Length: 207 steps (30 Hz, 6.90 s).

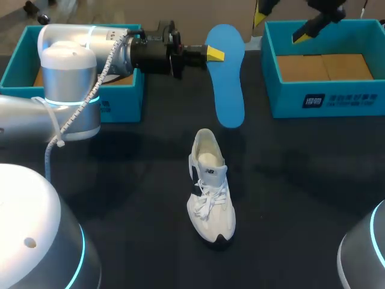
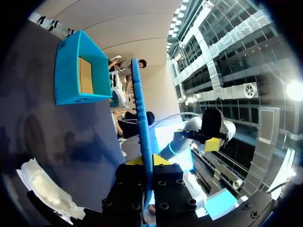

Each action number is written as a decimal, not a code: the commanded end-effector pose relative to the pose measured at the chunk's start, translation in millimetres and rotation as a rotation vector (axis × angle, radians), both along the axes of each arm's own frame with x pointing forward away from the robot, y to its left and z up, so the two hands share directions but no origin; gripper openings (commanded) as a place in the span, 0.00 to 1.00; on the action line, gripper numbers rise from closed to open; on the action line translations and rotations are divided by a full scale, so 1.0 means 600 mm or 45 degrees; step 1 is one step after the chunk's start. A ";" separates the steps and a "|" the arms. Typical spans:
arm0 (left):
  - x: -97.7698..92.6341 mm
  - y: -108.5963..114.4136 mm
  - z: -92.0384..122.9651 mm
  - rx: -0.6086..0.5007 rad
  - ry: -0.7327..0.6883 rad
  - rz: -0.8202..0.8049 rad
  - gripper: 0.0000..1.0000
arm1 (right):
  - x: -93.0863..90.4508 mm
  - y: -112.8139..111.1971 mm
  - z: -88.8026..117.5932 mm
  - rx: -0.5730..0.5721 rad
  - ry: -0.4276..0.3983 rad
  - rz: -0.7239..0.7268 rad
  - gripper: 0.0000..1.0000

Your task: Take the shoe out of the shoebox, open the shoe tongue, remove and reinsert the insole, then place the shoe into the shoebox

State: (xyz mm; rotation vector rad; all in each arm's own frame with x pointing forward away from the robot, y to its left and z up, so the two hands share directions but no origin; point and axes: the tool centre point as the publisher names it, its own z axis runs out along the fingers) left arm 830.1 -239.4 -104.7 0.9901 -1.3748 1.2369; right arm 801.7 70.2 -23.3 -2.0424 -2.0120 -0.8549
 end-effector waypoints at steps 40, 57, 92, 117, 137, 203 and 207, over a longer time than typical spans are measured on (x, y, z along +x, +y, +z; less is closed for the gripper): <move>0.001 -0.001 -0.001 0.002 0.001 -0.001 0.00 | -0.004 -0.012 -0.102 0.980 -0.115 0.356 1.00; 0.001 -0.001 -0.001 0.002 0.001 -0.001 0.00 | -0.001 -0.026 -0.121 1.097 -0.089 0.346 1.00; 0.042 0.008 0.007 -0.256 -2.410 0.105 0.00 | -0.001 -0.026 -0.121 1.097 -0.089 0.346 1.00; 0.042 0.008 0.007 -0.256 -2.410 0.105 0.00 | -0.001 -0.026 -0.121 1.097 -0.089 0.346 1.00; 0.042 0.008 0.007 -0.256 -2.410 0.105 0.00 | -0.001 -0.026 -0.121 1.097 -0.089 0.346 1.00; 0.072 -0.031 -0.036 -0.062 -4.077 0.061 0.00 | 0.022 0.078 -0.149 1.093 -0.002 0.394 1.00; 0.066 -0.040 -0.034 -0.084 -4.077 0.081 0.00 | 0.026 0.088 -0.152 1.106 0.016 0.401 0.82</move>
